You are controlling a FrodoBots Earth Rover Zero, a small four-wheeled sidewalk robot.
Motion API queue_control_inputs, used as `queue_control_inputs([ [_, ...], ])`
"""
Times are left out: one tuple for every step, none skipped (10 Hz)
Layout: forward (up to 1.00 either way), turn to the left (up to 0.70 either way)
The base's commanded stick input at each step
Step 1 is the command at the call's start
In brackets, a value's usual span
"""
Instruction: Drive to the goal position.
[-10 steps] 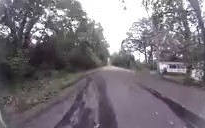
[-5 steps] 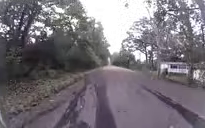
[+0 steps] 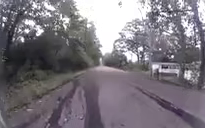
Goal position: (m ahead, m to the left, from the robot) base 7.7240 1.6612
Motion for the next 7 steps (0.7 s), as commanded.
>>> queue_control_inputs([
  [0.7,0.0],
  [0.7,0.0],
  [0.7,0.0],
  [0.7,0.0],
  [0.7,0.0],
  [0.7,0.0],
  [0.7,0.0],
])
